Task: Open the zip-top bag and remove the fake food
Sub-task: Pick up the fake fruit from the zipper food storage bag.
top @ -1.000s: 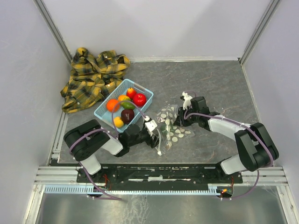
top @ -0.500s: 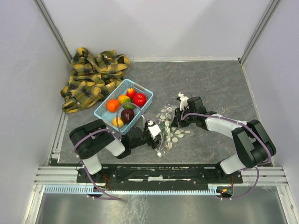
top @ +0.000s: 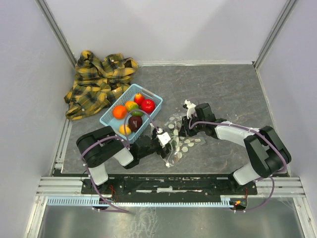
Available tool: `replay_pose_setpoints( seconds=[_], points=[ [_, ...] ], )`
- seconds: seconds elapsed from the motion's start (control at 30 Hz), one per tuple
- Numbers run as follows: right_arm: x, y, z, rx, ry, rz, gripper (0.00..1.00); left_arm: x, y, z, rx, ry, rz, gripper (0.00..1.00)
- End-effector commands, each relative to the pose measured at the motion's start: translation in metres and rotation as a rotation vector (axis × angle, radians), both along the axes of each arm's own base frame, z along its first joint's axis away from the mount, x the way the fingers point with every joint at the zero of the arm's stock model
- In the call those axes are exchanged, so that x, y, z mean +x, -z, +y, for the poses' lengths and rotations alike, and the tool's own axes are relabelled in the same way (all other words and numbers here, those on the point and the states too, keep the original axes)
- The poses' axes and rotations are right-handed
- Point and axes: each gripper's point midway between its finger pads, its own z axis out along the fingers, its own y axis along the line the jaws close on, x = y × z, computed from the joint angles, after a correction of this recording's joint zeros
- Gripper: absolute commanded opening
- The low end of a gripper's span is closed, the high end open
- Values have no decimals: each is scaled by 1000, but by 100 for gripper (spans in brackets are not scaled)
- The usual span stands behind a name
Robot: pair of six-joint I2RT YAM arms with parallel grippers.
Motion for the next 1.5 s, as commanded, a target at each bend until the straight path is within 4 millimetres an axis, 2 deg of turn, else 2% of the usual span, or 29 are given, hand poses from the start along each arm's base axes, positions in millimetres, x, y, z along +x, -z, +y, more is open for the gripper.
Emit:
replay_pose_setpoints(
  seconds=[0.0, 0.27, 0.43, 0.67, 0.9, 1.13, 1.47],
  points=[
    [8, -19, 19, 55, -57, -62, 28, 11, -22, -12, -51, -2, -85, 94],
    [3, -17, 28, 55, -94, -54, 28, 16, -20, -15, -63, -32, -58, 91],
    [4, -16, 25, 33, -86, -62, 28, 16, -19, -14, -70, -44, -39, 86],
    [11, -13, 12, -32, -24, -82, 26, 9, -20, -8, -77, -49, 2, 62],
    [18, -4, -3, -95, 61, -79, 24, 0, -30, 5, -96, -67, 34, 48],
    [23, 3, -14, -133, 112, -68, 24, -13, -30, 16, -73, -74, 119, 47],
    [24, 6, -20, -145, 125, -60, 24, -34, -27, 33, -37, -130, 320, 45]
  ],
)
